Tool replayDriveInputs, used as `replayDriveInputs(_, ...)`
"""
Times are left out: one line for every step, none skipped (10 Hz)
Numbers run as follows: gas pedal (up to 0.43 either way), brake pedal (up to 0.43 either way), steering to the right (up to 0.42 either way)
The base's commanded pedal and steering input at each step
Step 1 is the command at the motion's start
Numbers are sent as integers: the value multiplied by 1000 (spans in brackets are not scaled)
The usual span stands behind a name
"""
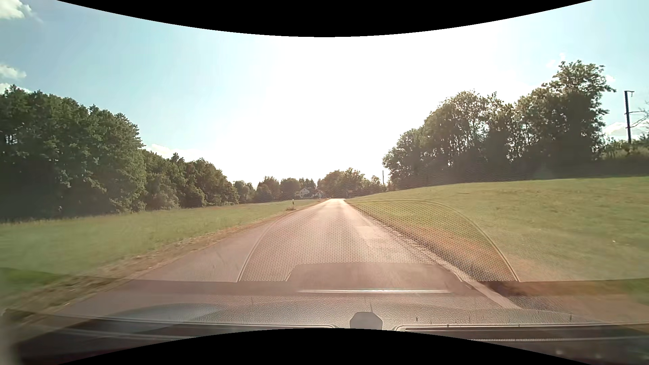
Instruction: Follow the waypoints while adhering to traffic rules and regulations
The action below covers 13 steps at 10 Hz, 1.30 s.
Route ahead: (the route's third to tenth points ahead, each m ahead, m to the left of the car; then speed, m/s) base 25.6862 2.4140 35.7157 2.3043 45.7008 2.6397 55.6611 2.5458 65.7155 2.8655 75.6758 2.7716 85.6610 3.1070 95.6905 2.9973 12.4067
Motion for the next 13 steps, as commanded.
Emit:
replayDriveInputs(67,6,0)
replayDriveInputs(67,6,0)
replayDriveInputs(67,6,-1)
replayDriveInputs(67,6,-4)
replayDriveInputs(67,6,-6)
replayDriveInputs(67,6,-5)
replayDriveInputs(67,6,-5)
replayDriveInputs(67,6,-5)
replayDriveInputs(67,6,-4)
replayDriveInputs(67,6,-4)
replayDriveInputs(67,6,-3)
replayDriveInputs(67,6,-3)
replayDriveInputs(67,6,-3)
